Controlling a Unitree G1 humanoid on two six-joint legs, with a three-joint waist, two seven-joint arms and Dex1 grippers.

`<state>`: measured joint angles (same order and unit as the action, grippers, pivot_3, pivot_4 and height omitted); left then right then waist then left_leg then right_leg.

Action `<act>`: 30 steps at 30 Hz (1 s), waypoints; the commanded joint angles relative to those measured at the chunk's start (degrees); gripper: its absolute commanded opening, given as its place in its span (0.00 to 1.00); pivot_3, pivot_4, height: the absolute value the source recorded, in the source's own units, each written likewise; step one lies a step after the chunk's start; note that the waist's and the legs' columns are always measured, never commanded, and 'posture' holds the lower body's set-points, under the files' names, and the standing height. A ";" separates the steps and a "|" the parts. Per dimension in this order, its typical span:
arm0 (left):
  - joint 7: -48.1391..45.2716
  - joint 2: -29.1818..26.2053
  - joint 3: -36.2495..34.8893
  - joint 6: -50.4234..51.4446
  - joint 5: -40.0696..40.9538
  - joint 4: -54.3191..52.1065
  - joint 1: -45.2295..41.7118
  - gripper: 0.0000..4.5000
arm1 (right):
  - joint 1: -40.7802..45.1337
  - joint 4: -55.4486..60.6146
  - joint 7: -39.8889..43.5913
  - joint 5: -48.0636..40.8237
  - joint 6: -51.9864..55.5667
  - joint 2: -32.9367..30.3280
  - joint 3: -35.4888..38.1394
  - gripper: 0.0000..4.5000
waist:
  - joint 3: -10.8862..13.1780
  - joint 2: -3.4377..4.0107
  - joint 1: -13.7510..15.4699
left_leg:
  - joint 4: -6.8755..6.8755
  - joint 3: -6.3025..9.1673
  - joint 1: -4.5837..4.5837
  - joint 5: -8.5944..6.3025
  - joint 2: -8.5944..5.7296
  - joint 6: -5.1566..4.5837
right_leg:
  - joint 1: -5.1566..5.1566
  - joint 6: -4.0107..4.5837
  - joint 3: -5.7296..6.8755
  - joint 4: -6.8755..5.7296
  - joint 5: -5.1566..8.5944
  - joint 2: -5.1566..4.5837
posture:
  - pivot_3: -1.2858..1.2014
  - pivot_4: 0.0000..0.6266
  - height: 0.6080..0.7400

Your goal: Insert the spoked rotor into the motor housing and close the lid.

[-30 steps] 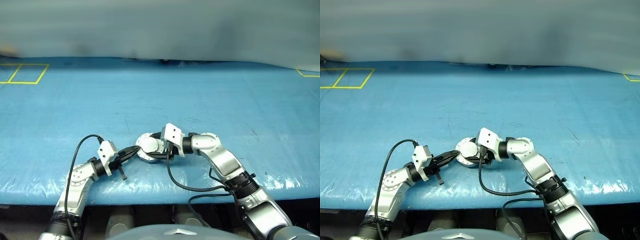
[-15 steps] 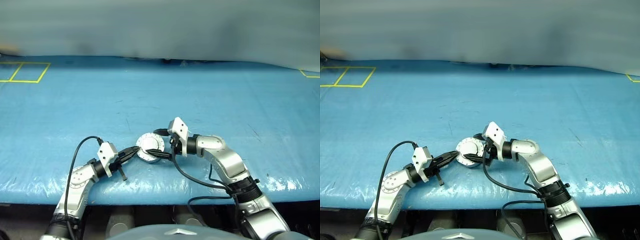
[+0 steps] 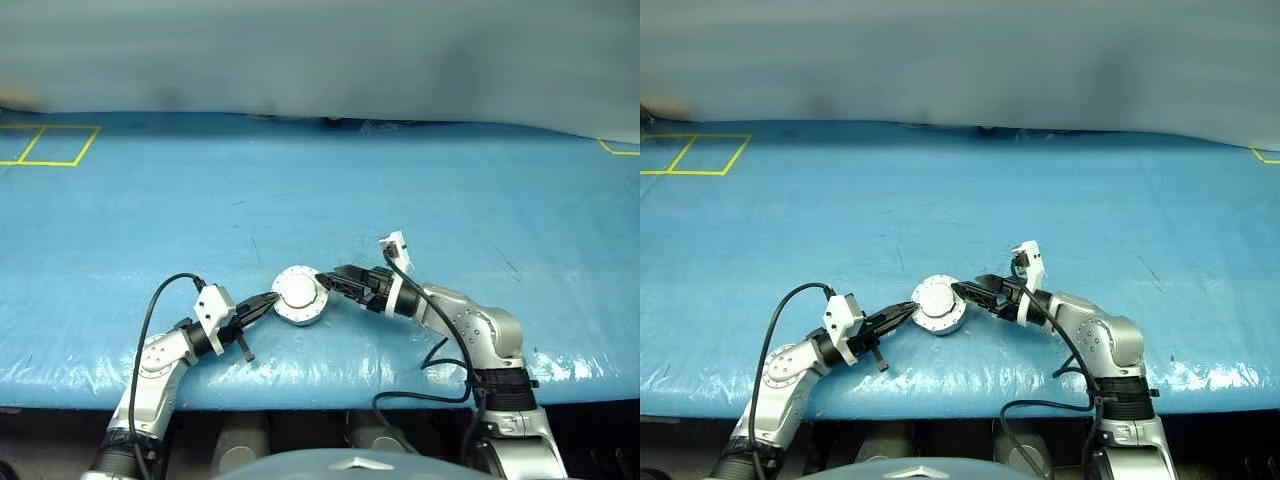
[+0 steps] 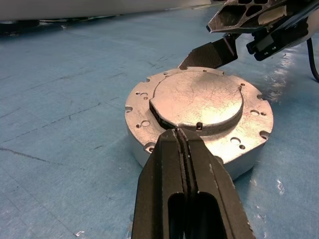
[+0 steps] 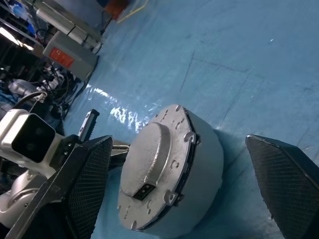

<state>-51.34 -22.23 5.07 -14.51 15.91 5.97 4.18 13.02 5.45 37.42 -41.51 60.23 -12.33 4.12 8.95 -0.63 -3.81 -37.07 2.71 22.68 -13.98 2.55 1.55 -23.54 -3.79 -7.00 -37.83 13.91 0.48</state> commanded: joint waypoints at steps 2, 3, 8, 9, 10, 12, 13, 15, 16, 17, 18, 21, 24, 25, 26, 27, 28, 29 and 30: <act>0.06 0.23 0.90 0.25 -0.99 0.49 0.41 0.00 | -0.90 -1.64 -1.61 -3.15 3.58 1.36 1.47 0.99 | 0.00 0.00 -0.06 | 0.00 -0.02 0.01 0.00 -0.01 0.00 | 0.00 0.00 -0.01 0.01 0.00 -0.01 | 0.52 0.24 1.00; 0.09 0.23 0.91 0.33 -0.99 0.35 0.45 0.00 | -1.02 -1.88 -1.57 -3.33 3.88 1.51 1.43 0.99 | 0.00 0.00 -0.08 | -0.01 -0.02 0.01 0.00 -0.01 0.00 | 0.00 -0.01 -0.01 0.01 0.00 -0.01 | 0.52 0.24 1.00; 0.24 0.12 0.81 0.23 -1.12 0.24 0.67 0.00 | -1.09 -3.94 -2.79 -5.49 5.20 3.67 3.00 0.99 | 0.00 0.00 -0.13 | 0.00 0.00 -0.01 0.00 0.00 0.00 | 0.01 -0.01 0.00 0.01 0.00 0.01 | 0.52 0.24 1.00; 0.26 0.10 0.78 0.18 -1.12 0.21 0.78 0.00 | -0.86 -4.48 -3.04 -6.30 5.43 4.09 3.93 0.99 | 0.00 0.00 -0.13 | 0.00 0.00 -0.01 0.00 0.00 0.00 | 0.01 -0.01 0.00 0.01 0.00 0.01 | 0.52 0.24 1.00; 0.27 0.08 0.76 0.13 -1.14 0.21 0.86 0.00 | -0.66 -4.83 -3.30 -6.89 5.62 4.35 4.61 0.99 | 0.00 0.00 -0.11 | 0.00 0.00 -0.01 0.00 0.00 0.00 | 0.01 -0.01 0.00 0.01 0.00 0.01 | 0.52 0.24 1.00; 0.29 0.05 0.72 0.03 -1.16 0.29 0.98 0.00 | -0.32 -5.00 -4.04 -7.83 6.18 4.76 5.52 0.87 | 0.00 0.00 -0.11 | 0.00 -0.01 0.02 0.00 -0.01 0.00 | 0.00 -0.01 -0.01 0.03 0.00 -0.01 | 0.52 0.24 1.00; 0.31 0.07 0.70 0.00 -1.17 0.33 1.01 0.00 | -0.26 -4.96 -4.31 -8.03 6.31 4.77 5.59 0.80 | 0.00 0.00 -0.12 | 0.00 -0.02 0.03 0.00 -0.01 0.00 | 0.00 -0.01 -0.01 0.04 0.00 -0.02 | 0.52 0.24 1.00; 0.35 0.10 0.70 0.02 -1.21 0.38 1.04 0.00 | -0.21 -4.84 -4.64 -8.28 6.59 4.68 5.52 0.65 | 0.00 0.01 -0.12 | 0.00 -0.01 0.03 0.00 -0.01 0.00 | -0.01 -0.01 -0.01 0.04 0.00 -0.01 | 0.52 0.24 1.00; 0.36 0.15 0.75 0.05 -1.20 0.41 1.04 0.00 | -0.22 -4.86 -4.70 -8.25 6.68 4.58 5.34 0.58 | 0.00 0.01 -0.13 | 0.01 -0.01 0.02 0.00 0.00 0.00 | -0.02 -0.01 -0.01 0.03 0.00 -0.01 | 0.52 0.24 1.00; 0.38 0.22 0.80 0.07 -1.23 0.46 1.01 0.00 | -0.26 -4.96 -4.79 -8.11 6.66 4.52 5.16 0.51 | 0.01 0.01 -0.13 | 0.01 -0.01 0.03 0.00 0.00 0.00 | -0.03 -0.01 -0.01 0.03 0.00 0.00 | 0.52 0.24 1.00; 0.38 0.29 0.85 0.09 -1.22 0.51 0.99 0.00 | -0.30 -5.11 -4.96 -7.93 6.62 4.49 5.02 0.43 | 0.01 0.01 -0.13 | 0.01 -0.01 0.03 0.00 0.00 0.00 | -0.04 -0.01 -0.01 0.03 0.00 0.00 | 0.52 0.24 1.00; 0.32 0.46 0.84 0.17 -1.02 0.48 1.02 0.00 | -0.57 -5.08 -4.93 -7.04 6.22 3.89 3.89 0.28 | 0.01 0.02 -0.15 | 0.01 -0.03 0.03 0.00 0.00 0.00 | -0.03 -0.01 -0.02 0.04 0.00 -0.01 | 0.52 0.24 1.00; 0.41 0.52 0.75 0.29 -0.97 0.34 1.13 0.00 | -0.84 -4.71 -5.03 -6.40 5.92 3.35 2.80 0.28 | 0.00 0.02 -0.20 | 0.00 -0.02 0.01 0.00 0.00 0.00 | -0.01 -0.01 -0.01 0.03 0.00 -0.01 | 0.52 0.24 1.00; 0.51 0.55 0.70 0.36 -0.97 0.31 1.14 0.00 | -0.87 -4.68 -5.22 -6.07 5.64 3.23 2.47 0.28 | 0.00 0.02 -0.20 | 0.00 -0.02 0.01 0.00 0.00 0.00 | -0.01 -0.01 -0.01 0.03 0.00 0.00 | 0.52 0.24 1.00; 0.71 0.62 0.61 0.50 -0.95 0.24 1.17 0.00 | -0.88 -4.74 -5.33 -6.10 5.49 3.32 2.46 0.28 | 0.00 0.03 -0.20 | 0.00 -0.02 0.00 0.00 0.00 0.00 | -0.01 -0.01 -0.01 0.03 0.00 0.00 | 0.52 0.24 1.00; 0.90 0.71 0.50 0.73 -0.81 0.16 1.18 0.00 | -0.83 -4.84 -5.39 -6.28 5.42 3.43 2.55 0.28 | 0.00 0.03 -0.21 | 0.01 -0.01 0.00 0.00 0.00 0.00 | -0.01 -0.01 -0.01 0.03 0.00 0.00 | 0.52 0.24 1.00; 1.21 0.87 0.30 0.99 -0.58 -0.01 1.24 0.00 | -0.80 -4.90 -5.52 -6.57 5.37 3.61 2.77 0.28 | 0.00 0.03 -0.21 | 0.01 -0.01 0.00 0.00 0.00 0.00 | -0.01 -0.01 -0.01 0.03 0.00 0.00 | 0.52 0.24 1.00; 1.61 1.27 -0.08 1.39 0.08 -0.26 1.27 0.00 | -0.71 -5.02 -5.78 -6.93 5.34 3.90 3.16 0.28 | 0.00 0.02 -0.21 | 0.01 -0.02 0.00 0.00 0.00 0.00 | -0.01 -0.01 -0.01 0.03 0.00 0.00 | 0.52 0.24 1.00; 2.18 2.17 -0.84 1.83 1.53 -0.64 1.23 0.00 | -0.56 -5.24 -6.19 -7.36 5.36 4.28 3.75 0.28 | 0.00 0.03 -0.21 | 0.00 -0.02 0.00 0.00 0.00 0.00 | -0.01 -0.01 -0.01 0.03 0.00 0.00 | 0.52 0.24 1.00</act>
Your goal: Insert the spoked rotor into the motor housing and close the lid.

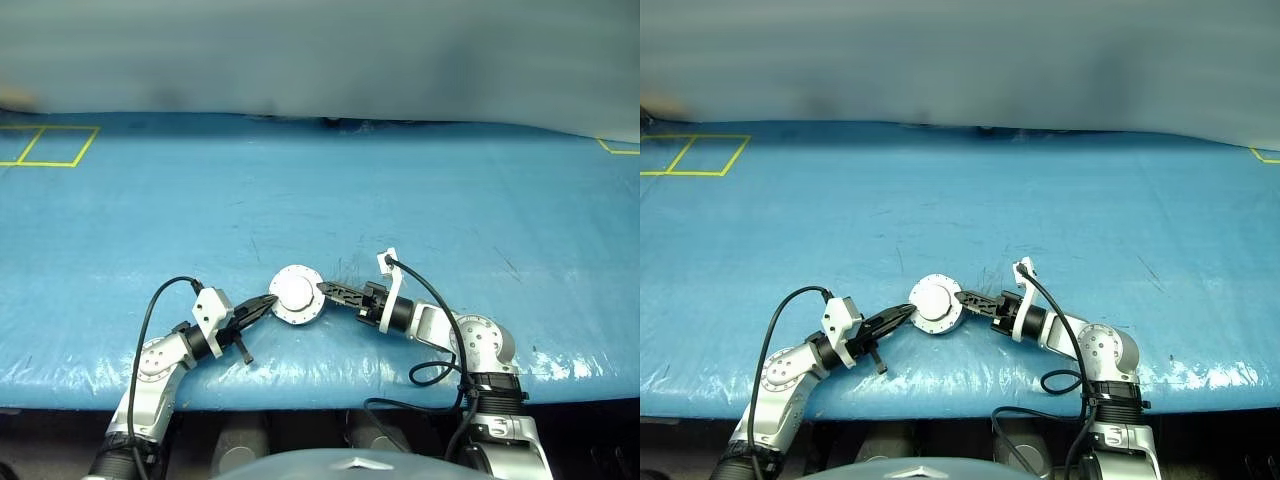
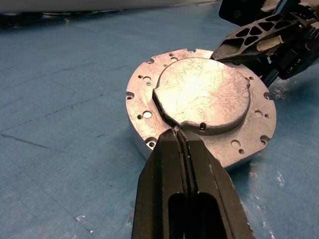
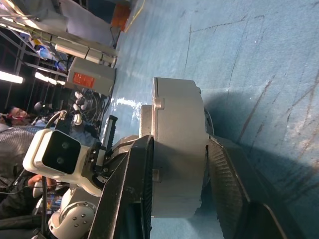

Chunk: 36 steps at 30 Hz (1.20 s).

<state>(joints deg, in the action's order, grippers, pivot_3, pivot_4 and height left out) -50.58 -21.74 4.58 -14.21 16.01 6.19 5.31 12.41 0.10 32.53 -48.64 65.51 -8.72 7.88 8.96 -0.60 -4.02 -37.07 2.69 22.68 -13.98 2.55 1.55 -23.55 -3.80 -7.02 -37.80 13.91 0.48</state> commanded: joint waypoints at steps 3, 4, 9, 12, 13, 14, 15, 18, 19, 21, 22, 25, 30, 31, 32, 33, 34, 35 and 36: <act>6.38 8.05 -6.35 7.35 13.34 -3.96 -0.48 0.00 | 1.28 -1.59 -4.47 -3.69 0.67 3.80 4.72 0.28 | 0.03 -0.05 -0.15 | -0.02 -0.01 0.02 0.00 0.01 0.00 | -0.01 -0.02 0.00 0.00 -0.01 -0.01 | 0.52 0.24 1.00; 7.60 9.62 -8.00 9.37 16.35 -4.84 -0.55 0.00 | 1.71 -1.91 -5.44 -5.10 0.87 4.85 6.26 0.28 | 0.05 -0.08 -0.24 | -0.03 0.00 0.06 0.00 0.03 0.00 | -0.03 -0.03 0.00 -0.01 -0.02 0.00 | 0.52 0.24 1.00; 5.65 10.97 -9.73 20.43 27.13 -9.38 1.57 0.09 | 3.57 -2.07 -9.88 -10.85 0.64 9.22 11.60 0.28 | 0.11 0.02 -0.64 | 0.05 0.09 0.36 -0.03 0.04 -0.04 | -0.29 -0.27 0.05 -0.01 -0.15 0.07 | 0.52 0.24 1.00; 7.33 13.28 -11.39 24.38 32.37 -10.89 1.83 0.27 | 4.72 -1.24 -12.47 -13.79 0.00 11.47 13.88 0.28 | 0.13 0.04 -0.73 | 0.03 0.10 0.54 -0.05 0.01 -0.07 | -0.40 -0.35 0.07 0.03 -0.13 0.04 | 0.52 0.24 1.00; 7.92 14.24 -12.02 25.94 34.43 -11.26 1.93 0.35 | 5.29 -1.07 -13.34 -15.06 -0.37 12.21 14.74 0.28 | 0.12 0.04 -0.76 | 0.02 0.12 0.63 -0.06 0.01 -0.07 | -0.47 -0.35 0.09 0.04 -0.14 0.04 | 0.52 0.24 1.00; 8.10 14.86 -12.36 27.54 36.13 -11.64 2.06 0.43 | 5.81 -0.92 -13.95 -16.32 -0.60 12.82 15.46 0.28 | 0.12 0.04 -0.78 | -0.01 0.13 0.79 -0.06 0.01 -0.07 | -0.63 -0.37 0.11 0.03 -0.15 0.04 | 0.52 0.24 1.00; 8.13 15.45 -12.50 29.66 38.35 -12.17 2.31 0.50 | 6.31 -0.69 -14.53 -17.48 -0.74 13.32 15.95 0.28 | 0.13 0.04 -0.80 | -0.02 0.13 0.93 -0.05 0.01 -0.07 | -0.79 -0.39 0.10 0.01 -0.16 0.05 | 0.52 0.24 1.00; 7.76 16.49 -12.28 34.95 43.18 -13.54 2.98 0.73 | 7.34 -0.07 -15.75 -19.99 -0.62 14.15 16.07 0.28 | 0.13 0.05 -0.83 | -0.01 0.16 1.02 -0.05 0.01 -0.07 | -0.89 -0.38 0.13 -0.02 -0.16 0.06 | 0.52 0.24 1.00; 7.65 16.57 -11.99 36.44 43.95 -13.83 3.17 0.80 | 7.51 0.24 -16.11 -20.80 -0.46 14.39 15.81 0.28 | 0.13 0.06 -0.83 | -0.01 0.16 1.03 -0.05 0.01 -0.07 | -0.89 -0.37 0.13 -0.02 -0.16 0.06 | 0.52 0.24 1.00; 8.61 16.81 -11.83 39.02 45.20 -14.19 3.25 0.95 | 7.63 0.83 -16.76 -22.25 -0.21 14.70 15.27 0.28 | 0.13 0.06 -0.87 | -0.01 0.17 1.03 -0.05 0.01 -0.07 | -0.89 -0.37 0.14 -0.01 -0.16 0.06 | 0.52 0.24 1.00; 8.83 16.80 -11.90 40.53 46.26 -14.29 3.22 0.99 | 7.58 1.09 -17.10 -22.80 -0.19 14.74 14.98 0.28 | 0.13 0.06 -0.85 | 0.00 0.17 1.03 -0.05 0.01 -0.07 | -0.89 -0.37 0.15 -0.01 -0.16 0.06 | 0.52 0.24 1.00; 9.58 16.44 -12.21 46.05 50.46 -14.39 2.82 0.99 | 6.83 2.15 -17.16 -23.57 0.51 14.13 13.28 0.28 | 0.13 0.06 -0.87 | -0.02 0.17 1.03 -0.05 0.00 -0.07 | -0.89 -0.37 0.15 -0.01 -0.16 0.06 | 0.52 0.24 1.00; 9.68 16.52 -12.61 49.32 52.22 -14.46 2.07 0.99 | 5.29 2.90 -16.26 -24.08 2.32 12.93 10.19 0.28 | 0.13 0.06 -0.85 | -0.01 0.19 1.03 -0.05 0.01 -0.07 | -0.89 -0.35 0.17 -0.02 -0.15 0.07 | 0.52 0.24 1.00; 9.40 16.46 -12.42 49.60 51.88 -14.51 1.87 0.99 | 4.99 3.26 -15.88 -23.60 2.65 12.34 9.18 0.28 | 0.13 0.06 -0.85 | -0.01 0.19 1.03 -0.05 0.01 -0.07 | -0.89 -0.35 0.17 -0.02 -0.15 0.07 | 0.52 0.24 1.00; 9.39 16.65 -12.37 49.84 51.75 -14.57 1.65 0.99 | 4.59 3.58 -15.74 -23.09 2.85 12.02 8.13 0.28 | 0.13 0.06 -0.84 | -0.02 0.19 1.03 -0.05 0.01 -0.07 | -0.89 -0.35 0.17 -0.02 -0.15 0.06 | 0.52 0.24 1.00; 9.40 16.80 -12.39 50.03 51.67 -14.62 1.50 0.99 | 4.29 3.77 -15.72 -22.83 2.84 11.78 7.36 0.28 | 0.13 0.06 -0.84 | -0.03 0.19 1.03 -0.05 0.00 -0.06 | -0.89 -0.35 0.17 -0.01 -0.15 0.06 | 0.52 0.24 1.00; 9.31 17.12 -12.58 50.15 52.01 -14.55 1.27 0.99 | 3.89 4.02 -15.56 -22.33 2.82 11.50 6.33 0.28 | 0.13 0.06 -0.83 | -0.04 0.18 1.03 -0.04 0.00 -0.06 | -0.89 -0.35 0.16 -0.02 -0.15 0.06 | 0.52 0.24 1.00; 9.24 17.36 -12.79 50.19 52.13 -14.40 1.05 0.99 | 3.58 4.16 -15.54 -22.08 2.70 11.36 5.62 0.28 | 0.13 0.06 -0.82 | -0.04 0.19 1.03 -0.04 0.00 -0.06 | -0.89 -0.35 0.17 -0.02 -0.15 0.06 | 0.52 0.24 1.00; 9.16 17.51 -12.96 50.26 52.13 -14.30 0.90 0.99 | 3.37 4.26 -15.49 -21.95 2.54 11.21 5.13 0.28 | 0.13 0.06 -0.81 | -0.03 0.19 1.02 -0.04 0.00 -0.06 | -0.89 -0.35 0.17 -0.02 -0.15 0.06 | 0.52 0.24 1.00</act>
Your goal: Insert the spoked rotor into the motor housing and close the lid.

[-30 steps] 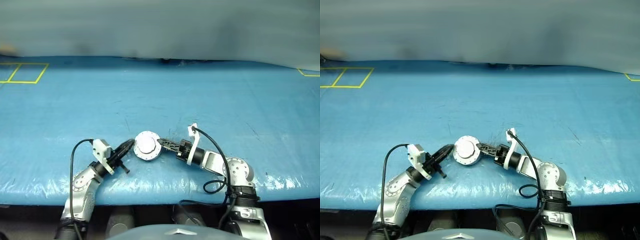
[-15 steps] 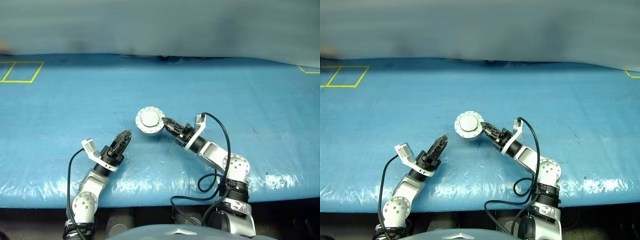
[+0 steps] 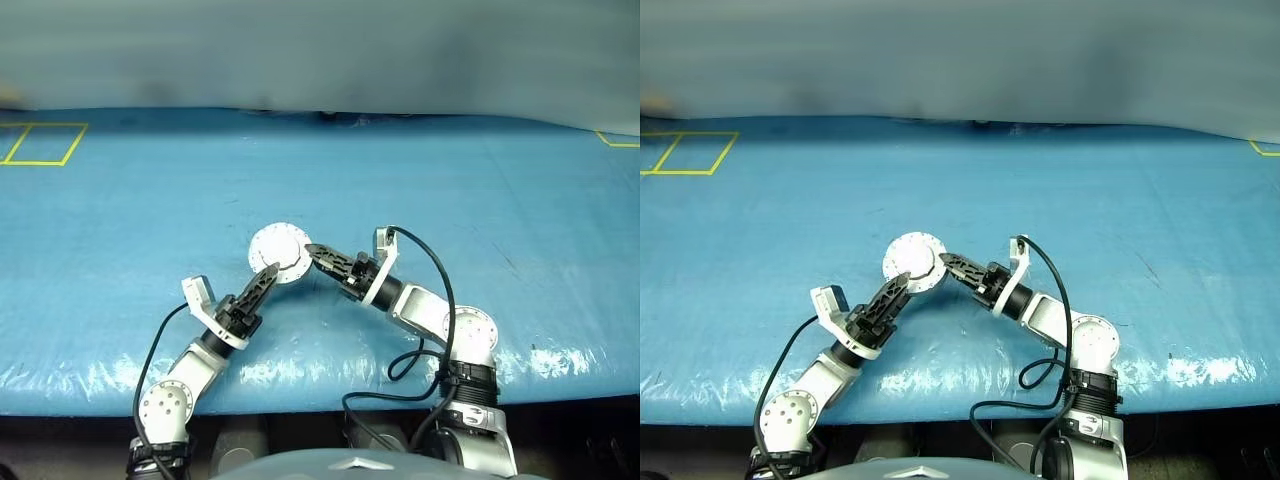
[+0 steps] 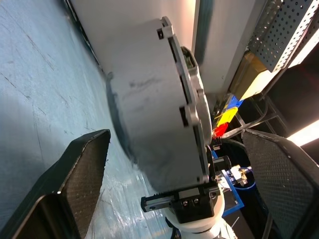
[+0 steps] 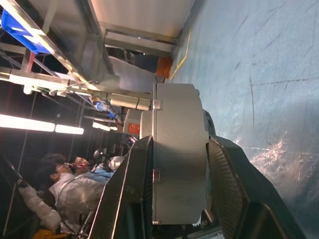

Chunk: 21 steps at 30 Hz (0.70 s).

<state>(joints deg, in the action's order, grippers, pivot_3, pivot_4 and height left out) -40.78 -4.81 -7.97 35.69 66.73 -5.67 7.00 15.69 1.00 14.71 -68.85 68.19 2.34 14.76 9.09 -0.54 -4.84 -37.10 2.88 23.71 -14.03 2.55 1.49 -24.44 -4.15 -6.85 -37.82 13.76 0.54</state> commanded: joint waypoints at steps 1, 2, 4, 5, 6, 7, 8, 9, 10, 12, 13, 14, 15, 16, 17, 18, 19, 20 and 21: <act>-0.62 0.79 -0.51 0.31 1.19 -2.30 -0.99 0.99 | -0.15 3.58 2.49 -1.68 -0.26 0.02 -2.26 0.28 | 0.00 0.00 0.00 | 0.00 0.00 0.00 0.00 0.00 0.00 | 0.00 0.00 0.00 0.00 0.00 0.00 | 0.52 0.24 1.00; -0.59 0.92 -0.56 0.28 0.96 -2.23 -1.11 0.99 | -0.30 3.72 2.60 -1.72 -0.39 -0.08 -2.58 0.28 | 0.00 0.00 0.00 | 0.00 0.00 0.01 0.00 0.00 0.00 | 0.00 0.00 0.00 0.00 0.00 0.00 | 0.52 0.24 1.00; -0.54 1.54 -0.61 -0.78 -0.11 -2.13 -1.38 0.99 | -0.63 4.19 2.91 -1.86 -0.57 -0.29 -3.29 0.28 | 0.00 0.00 0.04 | 0.00 0.00 0.01 0.00 0.00 0.00 | 0.00 0.00 0.00 0.00 0.00 -0.01 | 0.52 0.24 1.00; -0.91 1.96 -0.63 -1.56 -0.70 -2.06 -1.51 0.99 | -0.68 4.32 2.87 -1.91 -0.73 -0.33 -3.50 0.28 | 0.00 0.00 0.05 | -0.01 0.00 0.01 0.00 -0.01 0.00 | 0.00 0.00 0.00 0.01 0.00 -0.01 | 0.52 0.24 1.00; -1.13 2.38 -0.79 -1.69 -0.54 -1.89 -1.63 0.99 | -0.66 4.35 2.82 -1.92 -0.95 -0.36 -3.60 0.28 | 0.00 0.00 0.06 | -0.01 0.00 0.01 0.00 -0.01 0.00 | 0.00 0.00 0.00 0.01 0.00 -0.01 | 0.52 0.24 1.00; -1.35 2.72 -0.97 -1.82 -0.42 -1.73 -1.72 0.96 | -0.59 4.32 2.76 -1.92 -1.19 -0.41 -3.61 0.28 | 0.00 0.00 0.07 | -0.02 0.00 0.01 0.00 -0.01 0.00 | 0.01 0.00 0.00 0.01 0.00 -0.01 | 0.52 0.24 1.00; -2.49 2.71 -0.85 -2.05 -0.63 -1.64 -1.82 0.91 | -0.45 4.15 2.47 -1.91 -1.59 -0.38 -3.36 0.28 | 0.00 0.00 0.10 | -0.02 0.00 0.01 0.00 -0.01 0.00 | 0.01 -0.01 0.00 0.01 0.00 -0.01 | 0.52 0.24 1.00; -2.41 2.95 -1.04 -2.14 -0.63 -1.50 -1.85 0.86 | -0.27 3.94 2.24 -1.75 -1.99 -0.46 -3.11 0.28 | 0.00 0.00 0.10 | -0.02 -0.01 0.01 0.00 -0.02 0.00 | 0.01 -0.01 -0.01 0.01 -0.01 -0.01 | 0.52 0.24 1.00; -2.40 3.24 -1.29 -2.27 -0.51 -1.34 -1.90 0.79 | -0.11 3.72 1.98 -1.63 -2.39 -0.49 -2.81 0.28 | 0.00 0.00 0.08 | -0.02 0.00 0.01 0.00 -0.01 0.00 | 0.01 -0.01 -0.01 0.01 0.00 -0.01 | 0.52 0.24 1.00; -1.72 3.84 -1.97 -2.44 -0.38 -1.01 -1.97 0.64 | 0.21 3.18 1.30 -1.48 -3.09 -0.45 -2.22 0.28 | 0.00 0.00 0.06 | -0.01 0.00 0.01 0.00 -0.01 0.00 | 0.01 -0.01 0.00 0.01 0.00 0.00 | 0.52 0.24 1.00; -1.61 3.97 -2.14 -2.41 -0.48 -0.96 -1.98 0.58 | 0.32 3.05 1.17 -1.28 -3.37 -0.53 -2.15 0.28 | 0.00 0.00 0.06 | -0.02 0.00 0.01 0.00 -0.01 0.00 | 0.01 -0.01 0.00 0.01 0.00 0.00 | 0.52 0.24 1.00; -1.54 4.07 -2.27 -2.34 -0.61 -0.96 -1.99 0.55 | 0.38 2.98 1.12 -1.14 -3.56 -0.61 -2.17 0.28 | 0.00 -0.01 0.07 | -0.03 -0.01 0.02 0.00 -0.01 0.00 | 0.01 -0.01 -0.01 0.01 0.00 -0.01 | 0.52 0.24 1.00; -0.98 4.27 -2.43 -2.10 -0.67 -0.99 -1.95 0.55 | 0.53 2.75 1.01 -1.11 -3.71 -0.61 -2.11 0.28 | 0.00 -0.01 0.07 | -0.03 -0.01 0.02 0.00 -0.02 0.00 | 0.01 -0.02 -0.01 0.02 -0.01 -0.02 | 0.52 0.24 1.00; 0.40 4.63 -2.69 -2.13 -1.05 -0.81 -2.06 0.55 | 0.67 2.58 0.91 -1.12 -3.80 -0.56 -2.09 0.28 | 0.00 0.00 0.08 | -0.04 0.00 0.02 0.00 -0.02 0.00 | 0.01 -0.02 -0.01 0.01 -0.01 -0.01 | 0.52 0.24 1.00; 2.03 5.12 -3.10 -2.32 -1.28 -0.53 -2.22 0.55 | 0.79 2.44 0.78 -1.12 -3.89 -0.45 -2.09 0.28 | 0.00 -0.01 0.09 | -0.04 0.00 0.02 0.00 -0.02 0.00 | 0.01 -0.02 -0.01 0.01 -0.01 -0.01 | 0.52 0.24 1.00; 2.52 5.46 -3.42 -2.27 -0.94 -0.36 -2.31 0.55 | 0.87 2.41 0.69 -0.91 -4.09 -0.37 -2.21 0.28 | 0.00 -0.01 0.10 | -0.04 0.00 0.02 0.00 -0.02 0.00 | 0.01 -0.02 -0.01 0.00 -0.01 -0.01 | 0.52 0.24 1.00; 2.78 5.63 -3.57 -2.50 -1.03 -0.43 -2.33 0.55 | 0.89 2.70 1.20 0.10 -4.64 -0.68 -2.85 0.28 | 0.00 -0.01 0.11 | -0.05 0.00 0.02 0.00 -0.02 0.00 | 0.01 -0.02 -0.01 0.00 -0.01 -0.01 | 0.52 0.24 1.00; 2.79 5.70 -3.56 -2.69 -1.29 -0.58 -2.37 0.55 | 0.88 2.85 1.46 1.33 -5.53 -0.85 -3.36 0.28 | 0.00 -0.01 0.09 | -0.06 0.00 0.03 0.00 -0.02 0.00 | 0.01 -0.03 -0.01 0.00 -0.02 -0.01 | 0.52 0.24 1.00; 2.75 5.77 -3.55 -2.83 -1.48 -0.70 -2.42 0.55 | 0.90 2.85 1.74 2.82 -6.57 -1.17 -3.93 0.28 | 0.00 -0.01 0.05 | -0.06 0.00 0.03 0.00 -0.02 0.00 | 0.01 -0.03 -0.01 0.01 -0.02 -0.01 | 0.52 0.24 1.00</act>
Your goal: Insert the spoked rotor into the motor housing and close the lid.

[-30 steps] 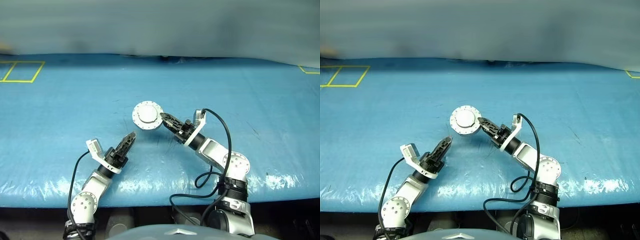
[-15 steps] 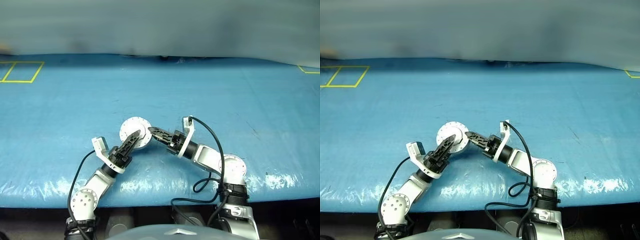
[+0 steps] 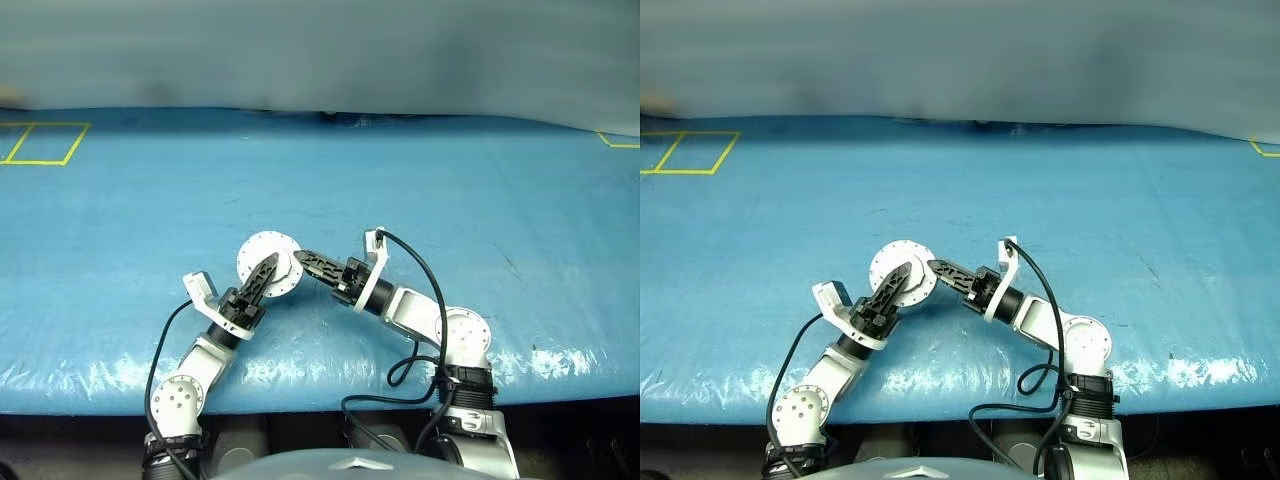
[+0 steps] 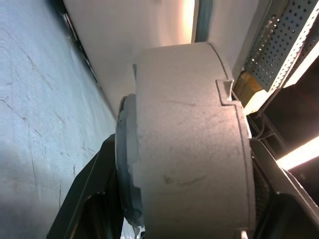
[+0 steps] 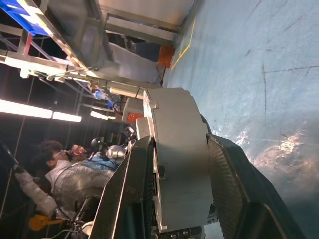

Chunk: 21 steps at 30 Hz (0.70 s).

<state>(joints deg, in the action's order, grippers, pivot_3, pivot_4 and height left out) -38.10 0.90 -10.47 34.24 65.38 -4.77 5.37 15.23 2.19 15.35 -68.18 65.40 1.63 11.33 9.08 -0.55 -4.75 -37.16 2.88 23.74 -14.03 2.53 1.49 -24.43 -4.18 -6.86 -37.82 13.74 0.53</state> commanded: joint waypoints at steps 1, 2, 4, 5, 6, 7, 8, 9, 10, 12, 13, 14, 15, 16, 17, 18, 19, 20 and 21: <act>0.30 0.28 -1.13 -1.76 -0.39 -1.69 -0.85 0.55 | 1.33 1.62 1.61 3.30 -4.66 -0.81 -1.01 0.36 | 0.00 0.00 -0.06 | 0.00 0.00 0.00 0.00 0.00 0.00 | 0.00 0.00 0.00 0.00 0.00 0.01 | 0.52 0.24 1.00; 0.58 0.50 -1.27 -2.00 -0.46 -1.70 -0.96 0.55 | 1.28 1.58 2.08 4.06 -5.36 -1.05 -1.36 0.44 | 0.00 0.00 -0.04 | 0.01 0.00 -0.01 0.00 0.00 0.00 | 0.00 0.00 0.00 -0.01 0.00 0.01 | 0.52 0.24 1.00; 0.91 0.95 -1.77 -2.62 -0.34 -1.59 -1.32 0.55 | 1.27 1.82 2.63 5.53 -7.41 -1.12 -1.72 0.58 | 0.00 0.00 0.01 | 0.00 0.00 0.00 0.00 0.00 0.00 | 0.00 -0.01 0.00 -0.01 -0.01 0.01 | 0.52 0.24 1.00; 1.17 1.20 -2.13 -2.82 -0.25 -1.54 -1.57 0.55 | 1.37 1.91 2.05 6.68 -8.74 -0.96 -1.80 0.65 | 0.00 0.00 0.02 | -0.01 0.00 0.00 0.00 0.00 0.00 | 0.00 -0.01 0.00 0.00 -0.01 0.00 | 0.52 0.24 1.00; 1.67 1.71 -2.80 -3.33 -0.01 -1.39 -2.01 0.55 | 1.49 1.95 1.86 8.51 -10.87 -0.98 -2.05 0.71 | 0.00 0.00 0.00 | -0.01 0.00 0.00 0.00 0.00 0.01 | 0.00 -0.02 0.00 0.00 -0.01 0.00 | 0.52 0.24 1.00; 2.36 2.31 -3.55 -3.99 0.17 -1.20 -2.50 0.55 | 1.59 1.90 1.81 10.00 -12.47 -1.10 -2.22 0.79 | 0.00 0.00 0.03 | -0.01 0.00 0.00 0.00 0.00 0.00 | 0.00 -0.02 0.00 0.00 -0.01 0.00 | 0.52 0.24 1.00; 3.09 2.92 -4.36 -4.82 0.21 -0.84 -3.14 0.55 | 1.69 1.67 1.56 11.36 -14.02 -1.09 -2.24 0.79 | 0.00 0.00 0.08 | -0.01 0.00 0.00 0.00 0.00 0.01 | 0.00 -0.02 0.00 0.00 -0.01 0.00 | 0.52 0.24 1.00; 4.26 3.67 -5.42 -5.88 0.32 -0.27 -4.11 0.55 | 1.84 1.20 0.98 13.13 -15.92 -1.01 -2.18 0.79 | 0.00 0.00 0.12 | -0.01 0.00 0.00 0.01 0.00 0.01 | 0.00 -0.02 0.00 -0.01 -0.01 0.01 | 0.52 0.24 1.00; 5.57 4.39 -6.53 -6.94 0.39 0.36 -5.19 0.55 | 1.97 0.64 0.54 14.66 -17.65 -0.89 -2.05 0.79 | 0.00 -0.01 0.22 | -0.02 0.00 0.00 0.01 0.00 0.01 | 0.00 -0.03 0.00 -0.01 -0.02 0.01 | 0.52 0.24 1.00; 8.20 5.58 -8.91 -10.24 0.07 1.43 -8.01 0.55 | 2.15 -0.09 0.76 16.52 -19.62 -1.12 -1.86 0.79 | -0.01 -0.02 0.33 | -0.06 0.01 0.00 0.02 0.00 0.03 | 0.01 -0.04 0.01 -0.02 -0.04 0.01 | 0.52 0.24 1.00; 9.81 5.96 -10.05 -12.05 -0.30 2.08 -9.43 0.55 | 2.14 -0.14 1.10 16.89 -19.96 -1.25 -1.80 0.79 | -0.02 -0.04 0.32 | -0.06 0.01 0.01 0.03 -0.01 0.04 | 0.01 -0.05 0.00 -0.02 -0.05 0.02 | 0.52 0.24 1.00; 12.52 6.07 -11.79 -14.06 -0.33 3.34 -11.58 0.55 | 2.04 0.03 1.48 17.20 -20.31 -1.39 -1.80 0.79 | -0.02 -0.03 0.33 | -0.06 0.01 0.00 0.03 -0.01 0.04 | 0.02 -0.05 0.00 -0.01 -0.06 0.02 | 0.52 0.24 1.00; 15.17 6.01 -13.25 -15.71 -0.33 4.59 -13.48 0.55 | 1.92 0.21 1.73 17.47 -20.55 -1.53 -1.89 0.79 | -0.02 -0.04 0.45 | -0.06 0.01 0.00 0.03 -0.01 0.04 | 0.03 -0.05 -0.01 -0.01 -0.06 0.01 | 0.52 0.24 1.00; 18.96 5.52 -15.25 -17.98 -0.85 7.11 -16.35 0.55 | 1.74 0.46 2.00 17.90 -20.72 -1.75 -2.12 0.79 | -0.01 -0.04 0.45 | -0.07 0.02 0.01 0.03 -0.01 0.04 | 0.03 -0.05 0.00 -0.02 -0.08 0.01 | 0.52 0.24 1.00; 22.99 4.71 -17.08 -20.03 -1.89 10.04 -19.30 0.55 | 1.57 0.62 2.27 18.25 -20.88 -1.90 -2.33 0.79 | -0.01 -0.04 0.61 | -0.08 0.02 0.01 0.03 -0.01 0.04 | 0.03 0.00 0.00 -0.01 -0.11 0.02 | 0.52 0.24 1.00; 25.14 3.24 -18.60 -21.98 -3.23 13.88 -22.71 0.55 | 1.27 0.82 2.40 18.48 -20.97 -1.86 -2.51 0.79 | -0.02 -0.05 0.90 | -0.09 0.03 0.01 0.03 -0.02 0.04 | 0.05 0.01 0.00 -0.01 -0.13 0.00 | 0.52 0.24 1.00; 26.55 1.94 -19.72 -23.17 -4.37 17.34 -25.71 0.55 | 0.97 1.03 2.49 18.94 -21.17 -1.87 -2.85 0.79 | -0.03 -0.08 1.05 | -0.13 0.05 0.02 0.03 -0.04 0.05 | 0.07 -0.03 0.00 0.00 -0.15 0.01 | 0.52 0.24 1.00; 27.29 0.78 -20.22 -23.30 -5.14 20.36 -28.11 0.55 | 0.70 1.24 2.69 19.49 -21.46 -1.90 -3.29 0.79 | -0.03 -0.08 1.15 | -0.15 0.07 0.02 0.03 -0.04 0.05 | 0.09 -0.02 0.02 0.00 -0.16 0.01 | 0.52 0.24 1.00; 27.52 -0.16 -20.42 -23.28 -6.02 23.11 -30.17 0.55 | 0.47 1.50 2.90 20.07 -21.78 -1.91 -3.75 0.79 | -0.03 -0.08 1.17 | -0.15 0.08 0.02 0.03 -0.06 0.05 | 0.09 -0.03 0.03 0.00 -0.16 0.01 | 0.52 0.24 1.00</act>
<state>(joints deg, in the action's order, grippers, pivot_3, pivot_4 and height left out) -10.85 1.70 -31.10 11.88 60.71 16.84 -21.76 16.05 1.54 17.31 -48.53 44.77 -0.33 8.41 9.06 -0.63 -3.58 -37.30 2.95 23.78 -13.99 2.46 1.54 -24.34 -4.21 -6.83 -37.79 13.58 0.54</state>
